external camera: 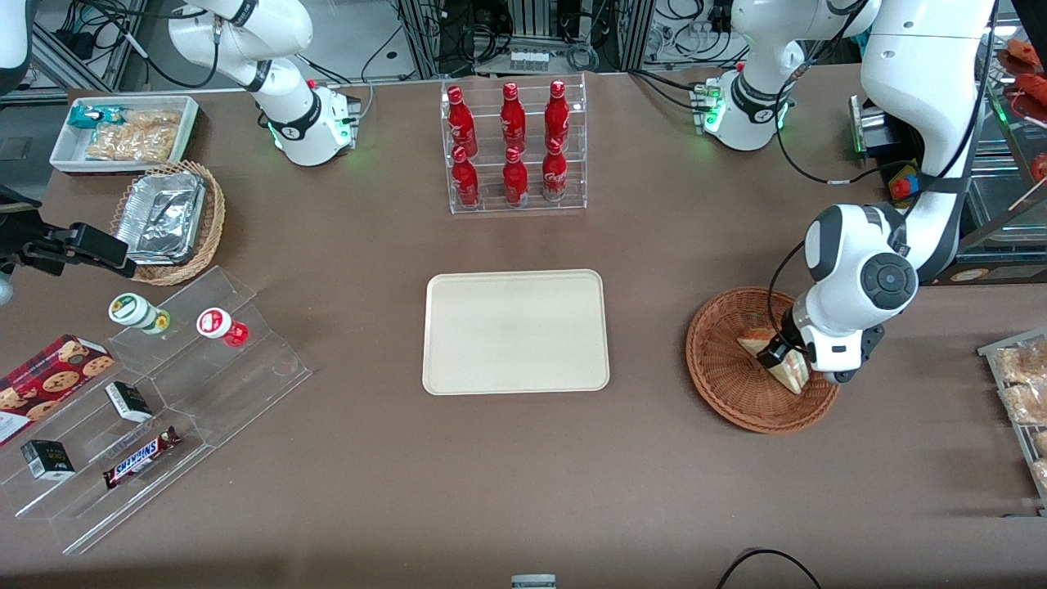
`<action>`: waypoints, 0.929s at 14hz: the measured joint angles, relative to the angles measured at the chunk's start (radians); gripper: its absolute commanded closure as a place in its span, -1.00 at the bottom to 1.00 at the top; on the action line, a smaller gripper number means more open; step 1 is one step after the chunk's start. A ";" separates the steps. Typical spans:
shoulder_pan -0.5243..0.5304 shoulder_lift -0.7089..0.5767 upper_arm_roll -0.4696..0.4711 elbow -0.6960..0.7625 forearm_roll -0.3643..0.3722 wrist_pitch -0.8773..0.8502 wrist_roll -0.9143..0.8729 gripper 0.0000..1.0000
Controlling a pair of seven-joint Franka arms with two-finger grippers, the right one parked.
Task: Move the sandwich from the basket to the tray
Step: 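Close the left gripper on the sandwich and lift it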
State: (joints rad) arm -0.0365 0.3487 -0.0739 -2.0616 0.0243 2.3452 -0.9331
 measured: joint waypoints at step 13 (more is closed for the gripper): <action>-0.135 -0.002 -0.036 0.240 0.004 -0.258 0.288 0.83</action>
State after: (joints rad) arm -0.1717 0.3467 -0.1096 -1.8216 0.0285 2.0877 -0.6448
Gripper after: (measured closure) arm 0.859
